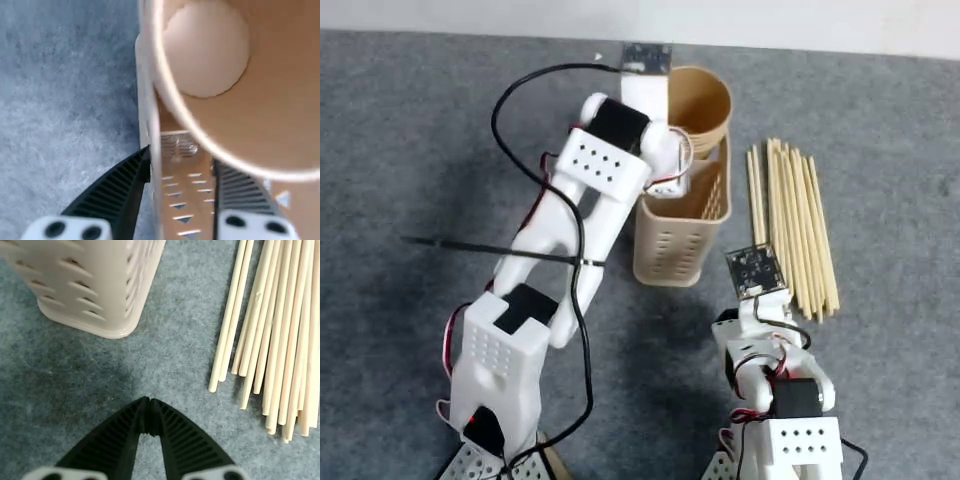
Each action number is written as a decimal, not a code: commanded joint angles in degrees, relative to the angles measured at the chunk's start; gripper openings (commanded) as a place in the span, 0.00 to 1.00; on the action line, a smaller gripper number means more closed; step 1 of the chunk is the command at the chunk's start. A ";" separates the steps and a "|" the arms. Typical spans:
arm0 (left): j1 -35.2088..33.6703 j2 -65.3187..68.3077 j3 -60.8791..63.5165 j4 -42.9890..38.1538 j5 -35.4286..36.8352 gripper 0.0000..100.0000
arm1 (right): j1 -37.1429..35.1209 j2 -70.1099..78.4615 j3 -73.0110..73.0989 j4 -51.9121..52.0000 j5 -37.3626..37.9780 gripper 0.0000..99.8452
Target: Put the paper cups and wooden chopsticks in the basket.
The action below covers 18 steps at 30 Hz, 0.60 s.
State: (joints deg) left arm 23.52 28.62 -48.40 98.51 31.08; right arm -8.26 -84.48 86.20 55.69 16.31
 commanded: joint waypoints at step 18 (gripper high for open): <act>-14.73 -19.30 -15.43 1.76 -5.45 0.21 | 1.54 -0.04 -0.75 -0.31 0.26 0.01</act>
State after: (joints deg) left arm 17.27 15.69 -62.29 99.91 26.33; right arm -8.26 -84.48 86.20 55.69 16.31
